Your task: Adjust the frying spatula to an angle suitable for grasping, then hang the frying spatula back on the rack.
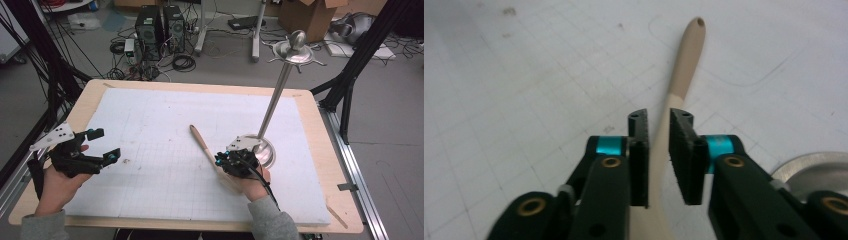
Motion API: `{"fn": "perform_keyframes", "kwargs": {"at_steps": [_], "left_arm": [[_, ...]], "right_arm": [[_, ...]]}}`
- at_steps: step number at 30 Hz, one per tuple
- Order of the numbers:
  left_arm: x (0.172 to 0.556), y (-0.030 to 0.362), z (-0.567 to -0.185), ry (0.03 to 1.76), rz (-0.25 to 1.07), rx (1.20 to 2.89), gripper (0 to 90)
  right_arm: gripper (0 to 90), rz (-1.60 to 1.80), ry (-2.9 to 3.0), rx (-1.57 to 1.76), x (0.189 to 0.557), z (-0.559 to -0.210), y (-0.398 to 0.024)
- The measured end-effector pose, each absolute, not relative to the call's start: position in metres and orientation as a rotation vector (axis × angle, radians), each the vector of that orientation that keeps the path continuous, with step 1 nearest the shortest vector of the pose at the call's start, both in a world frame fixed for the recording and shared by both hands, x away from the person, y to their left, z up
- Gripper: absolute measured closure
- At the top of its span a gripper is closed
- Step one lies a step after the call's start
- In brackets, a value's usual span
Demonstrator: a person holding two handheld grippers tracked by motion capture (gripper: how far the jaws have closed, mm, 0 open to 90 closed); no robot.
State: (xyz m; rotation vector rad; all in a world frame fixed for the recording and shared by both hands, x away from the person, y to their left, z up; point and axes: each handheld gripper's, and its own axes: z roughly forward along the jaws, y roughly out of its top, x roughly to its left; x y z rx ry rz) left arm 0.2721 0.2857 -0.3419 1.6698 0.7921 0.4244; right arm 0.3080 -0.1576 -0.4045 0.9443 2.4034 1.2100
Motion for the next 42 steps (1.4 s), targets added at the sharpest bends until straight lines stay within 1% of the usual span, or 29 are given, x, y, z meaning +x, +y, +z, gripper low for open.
{"fn": "perform_keyframes", "kwargs": {"at_steps": [7, 12, 14, 17, 29, 42], "left_arm": [[0.275, 0.284, -0.343, 0.797, 0.417, 1.669, 1.8], [0.275, 0.284, -0.344, 0.804, 0.419, 1.672, 1.8], [0.273, 0.285, -0.345, 0.806, 0.423, 1.674, 1.7], [0.270, 0.287, -0.344, 0.807, 0.429, 1.670, 1.8], [0.261, 0.300, -0.346, 0.845, 0.453, 1.655, 1.8], [0.258, 0.299, -0.346, 0.847, 0.455, 1.658, 1.8]], "right_arm": [[47.9, 1.307, 2.364, 1.002, 0.309, -0.399, -0.162], [21.8, 1.370, 2.360, 1.046, 0.314, -0.397, -0.164], [14.9, 1.378, 2.358, 1.046, 0.316, -0.397, -0.162], [10.7, 1.391, 2.375, 1.005, 0.318, -0.397, -0.159], [10.8, 1.368, 2.422, 0.992, 0.329, -0.398, -0.149], [10.8, 1.334, 2.460, 1.064, 0.342, -0.409, -0.149]]}}
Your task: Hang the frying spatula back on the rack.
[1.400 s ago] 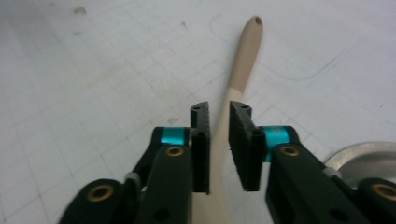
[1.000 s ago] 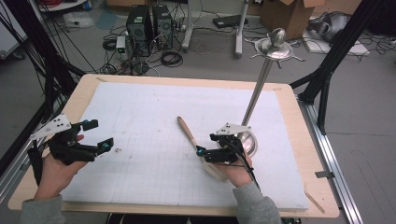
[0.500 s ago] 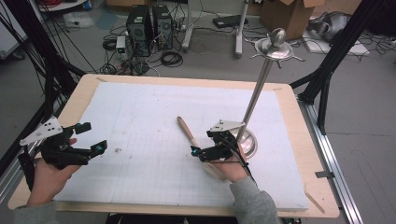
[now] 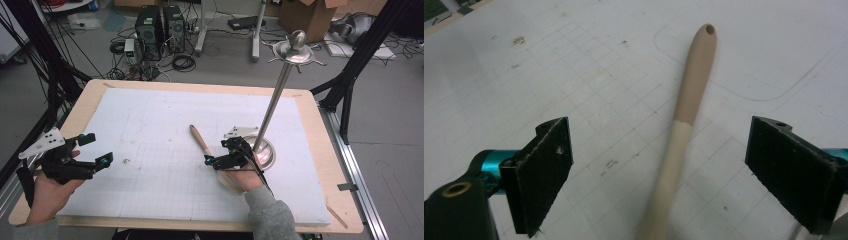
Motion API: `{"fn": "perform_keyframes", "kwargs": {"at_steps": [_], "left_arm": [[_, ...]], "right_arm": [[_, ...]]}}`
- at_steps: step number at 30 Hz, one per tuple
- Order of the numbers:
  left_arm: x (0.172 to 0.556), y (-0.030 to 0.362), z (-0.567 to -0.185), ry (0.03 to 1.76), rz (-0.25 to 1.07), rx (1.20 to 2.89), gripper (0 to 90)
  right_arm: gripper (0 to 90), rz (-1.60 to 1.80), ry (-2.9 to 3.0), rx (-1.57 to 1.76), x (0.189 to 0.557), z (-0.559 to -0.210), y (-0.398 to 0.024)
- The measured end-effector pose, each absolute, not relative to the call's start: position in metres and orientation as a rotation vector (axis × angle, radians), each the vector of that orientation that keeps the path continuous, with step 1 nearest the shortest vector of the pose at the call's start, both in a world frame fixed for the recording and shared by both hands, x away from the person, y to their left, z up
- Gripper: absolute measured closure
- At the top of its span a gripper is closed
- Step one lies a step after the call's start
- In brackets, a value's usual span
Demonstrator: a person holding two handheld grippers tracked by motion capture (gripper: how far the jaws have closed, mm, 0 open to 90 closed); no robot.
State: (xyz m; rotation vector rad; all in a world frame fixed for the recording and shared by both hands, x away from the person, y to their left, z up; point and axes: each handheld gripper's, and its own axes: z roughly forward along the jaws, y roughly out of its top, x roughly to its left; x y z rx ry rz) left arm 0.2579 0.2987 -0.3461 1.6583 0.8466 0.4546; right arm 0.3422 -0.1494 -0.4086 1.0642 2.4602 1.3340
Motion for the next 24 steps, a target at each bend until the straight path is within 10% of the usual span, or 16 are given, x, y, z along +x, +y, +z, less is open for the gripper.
{"fn": "perform_keyframes", "kwargs": {"at_steps": [24], "left_arm": [[0.255, 0.304, -0.349, 0.866, 0.460, 1.653, 1.8]], "right_arm": [[14.2, 1.183, 2.538, 1.126, 0.363, -0.432, -0.133]]}}
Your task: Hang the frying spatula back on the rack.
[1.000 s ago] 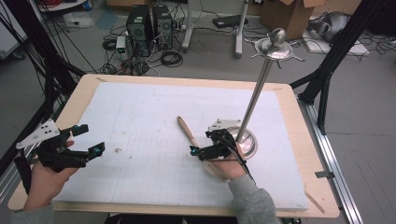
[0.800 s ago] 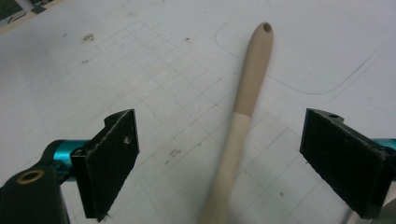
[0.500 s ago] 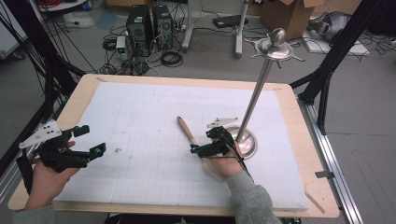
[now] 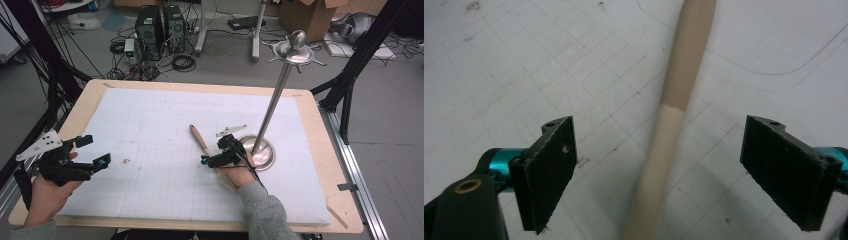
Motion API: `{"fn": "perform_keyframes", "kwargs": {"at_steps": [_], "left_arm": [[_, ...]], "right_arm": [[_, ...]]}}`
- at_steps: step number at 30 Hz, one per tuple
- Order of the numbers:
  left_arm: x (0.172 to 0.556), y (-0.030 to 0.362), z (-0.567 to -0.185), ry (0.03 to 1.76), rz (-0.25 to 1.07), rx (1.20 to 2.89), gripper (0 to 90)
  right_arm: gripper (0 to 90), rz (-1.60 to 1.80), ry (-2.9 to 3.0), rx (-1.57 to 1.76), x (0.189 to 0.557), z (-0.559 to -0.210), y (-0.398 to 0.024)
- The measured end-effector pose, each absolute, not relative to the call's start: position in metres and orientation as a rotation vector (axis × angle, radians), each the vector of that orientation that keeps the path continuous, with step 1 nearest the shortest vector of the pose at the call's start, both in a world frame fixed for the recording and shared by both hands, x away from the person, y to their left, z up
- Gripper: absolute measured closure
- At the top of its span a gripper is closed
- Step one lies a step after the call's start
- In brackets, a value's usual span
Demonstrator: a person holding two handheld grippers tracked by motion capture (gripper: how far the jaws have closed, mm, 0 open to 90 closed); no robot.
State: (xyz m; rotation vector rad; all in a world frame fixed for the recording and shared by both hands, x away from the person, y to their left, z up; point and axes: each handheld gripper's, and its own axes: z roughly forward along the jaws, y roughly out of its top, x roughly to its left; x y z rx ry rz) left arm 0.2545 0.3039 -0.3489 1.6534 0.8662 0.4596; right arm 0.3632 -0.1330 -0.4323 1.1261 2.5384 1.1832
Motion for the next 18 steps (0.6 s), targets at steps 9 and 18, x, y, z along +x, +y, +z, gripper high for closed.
{"fn": "perform_keyframes", "kwargs": {"at_steps": [9, 18], "left_arm": [[0.256, 0.303, -0.349, 0.861, 0.456, 1.656, 1.8], [0.257, 0.303, -0.350, 0.868, 0.455, 1.656, 1.8]], "right_arm": [[21.2, 1.119, 2.532, 1.120, 0.363, -0.435, -0.129], [26.0, 1.041, 2.515, 1.086, 0.359, -0.436, -0.122]]}}
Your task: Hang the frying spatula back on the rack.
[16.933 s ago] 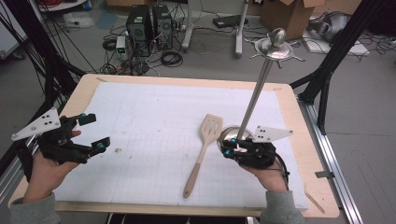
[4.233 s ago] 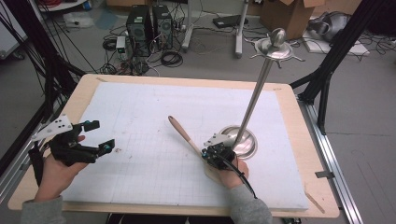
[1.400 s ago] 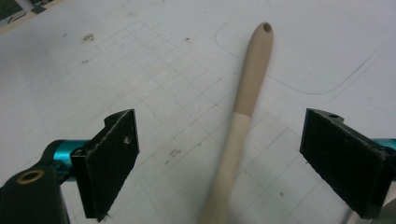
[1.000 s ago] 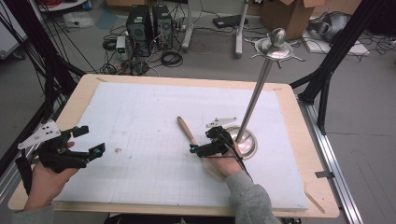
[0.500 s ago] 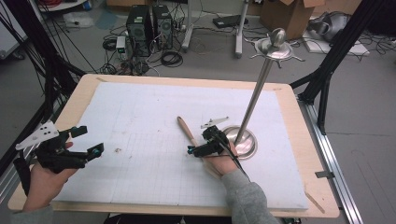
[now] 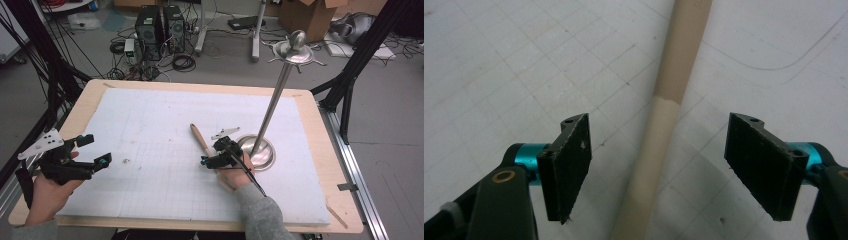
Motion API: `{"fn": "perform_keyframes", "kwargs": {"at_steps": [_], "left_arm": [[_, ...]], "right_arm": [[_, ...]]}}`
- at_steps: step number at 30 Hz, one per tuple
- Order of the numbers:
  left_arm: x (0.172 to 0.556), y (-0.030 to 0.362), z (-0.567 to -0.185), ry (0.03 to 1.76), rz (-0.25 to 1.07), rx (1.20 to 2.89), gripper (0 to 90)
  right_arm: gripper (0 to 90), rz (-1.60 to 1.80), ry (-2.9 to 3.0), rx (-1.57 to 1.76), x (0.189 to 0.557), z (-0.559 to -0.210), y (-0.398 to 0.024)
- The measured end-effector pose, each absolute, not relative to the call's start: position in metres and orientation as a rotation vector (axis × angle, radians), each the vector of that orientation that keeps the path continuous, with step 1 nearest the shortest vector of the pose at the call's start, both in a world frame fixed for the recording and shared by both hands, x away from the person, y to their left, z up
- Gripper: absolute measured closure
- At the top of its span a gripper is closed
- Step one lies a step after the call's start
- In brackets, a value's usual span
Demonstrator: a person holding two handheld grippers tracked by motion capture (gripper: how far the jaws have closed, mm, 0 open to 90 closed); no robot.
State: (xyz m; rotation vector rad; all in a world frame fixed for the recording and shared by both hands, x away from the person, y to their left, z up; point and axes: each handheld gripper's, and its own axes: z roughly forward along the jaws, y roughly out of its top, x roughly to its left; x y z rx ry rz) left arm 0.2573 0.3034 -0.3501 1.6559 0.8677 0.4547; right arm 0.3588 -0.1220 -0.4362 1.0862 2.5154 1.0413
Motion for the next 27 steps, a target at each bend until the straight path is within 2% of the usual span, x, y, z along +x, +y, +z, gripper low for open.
{"fn": "perform_keyframes", "kwargs": {"at_steps": [13, 19, 27], "left_arm": [[0.257, 0.304, -0.350, 0.869, 0.457, 1.653, 1.8], [0.257, 0.305, -0.352, 0.875, 0.455, 1.652, 1.8], [0.258, 0.305, -0.352, 0.874, 0.453, 1.657, 1.8]], "right_arm": [[34.7, 1.007, 2.469, 1.062, 0.352, -0.439, -0.115], [45.1, 1.026, 2.425, 1.068, 0.345, -0.439, -0.115], [50.2, 1.035, 2.402, 1.107, 0.341, -0.445, -0.118]]}}
